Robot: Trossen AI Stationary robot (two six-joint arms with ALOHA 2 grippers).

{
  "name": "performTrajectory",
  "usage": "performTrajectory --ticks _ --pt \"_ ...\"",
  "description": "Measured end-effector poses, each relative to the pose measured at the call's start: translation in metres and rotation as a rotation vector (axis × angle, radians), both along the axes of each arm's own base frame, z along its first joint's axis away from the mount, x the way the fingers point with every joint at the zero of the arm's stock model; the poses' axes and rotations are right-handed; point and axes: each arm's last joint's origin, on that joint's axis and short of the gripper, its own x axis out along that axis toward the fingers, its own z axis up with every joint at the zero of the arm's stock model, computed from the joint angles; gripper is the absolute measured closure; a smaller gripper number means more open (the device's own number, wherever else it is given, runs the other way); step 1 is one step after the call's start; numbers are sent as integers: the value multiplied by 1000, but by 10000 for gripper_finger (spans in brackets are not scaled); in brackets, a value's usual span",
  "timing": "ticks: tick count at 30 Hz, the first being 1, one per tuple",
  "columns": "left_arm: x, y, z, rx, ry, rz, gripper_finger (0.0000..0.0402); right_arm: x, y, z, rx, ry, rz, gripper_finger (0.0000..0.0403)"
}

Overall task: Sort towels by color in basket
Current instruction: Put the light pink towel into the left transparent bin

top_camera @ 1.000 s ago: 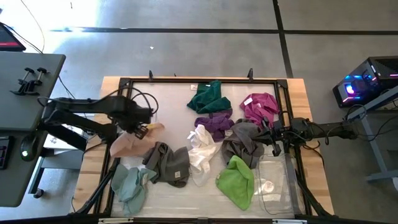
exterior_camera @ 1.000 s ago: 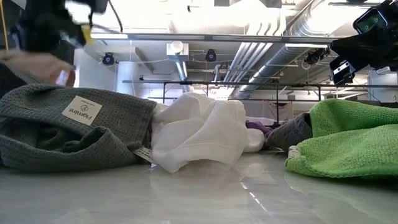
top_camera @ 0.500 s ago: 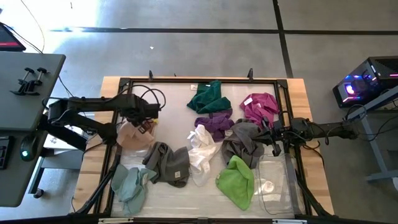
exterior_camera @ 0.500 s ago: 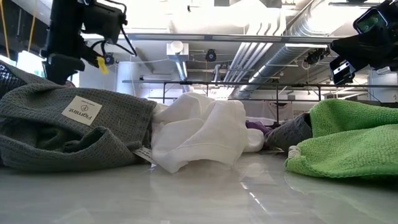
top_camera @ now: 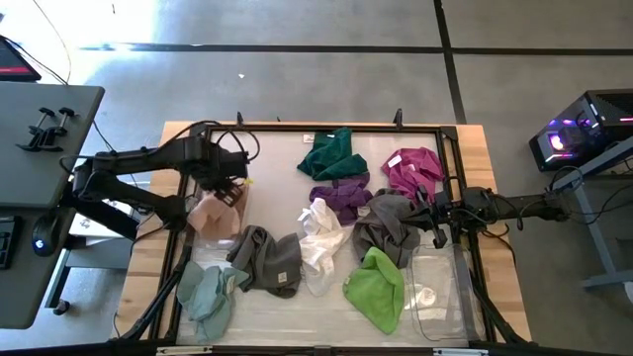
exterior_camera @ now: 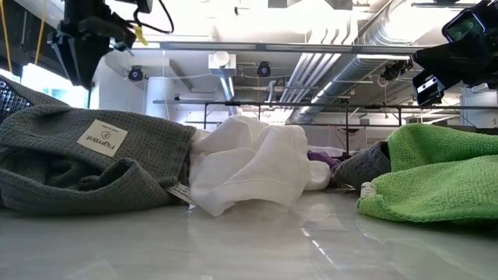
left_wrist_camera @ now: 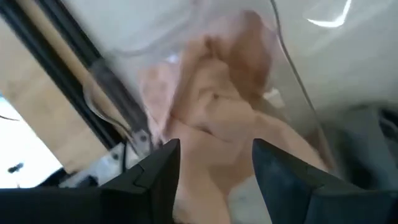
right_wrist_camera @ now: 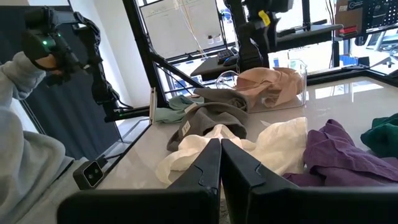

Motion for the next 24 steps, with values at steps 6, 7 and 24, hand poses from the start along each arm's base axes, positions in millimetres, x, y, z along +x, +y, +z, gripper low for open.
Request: performTrajectory --ticks 6,7,24 --pt "-3 -1 -36 28 91 -9 262 0 0 0 0 0 0 402" --pt "-3 -1 -45 42 103 -10 272 0 0 0 0 0 0 402" --pt "6 -2 -107 7 -54 -97 394 0 0 0 0 0 0 402"
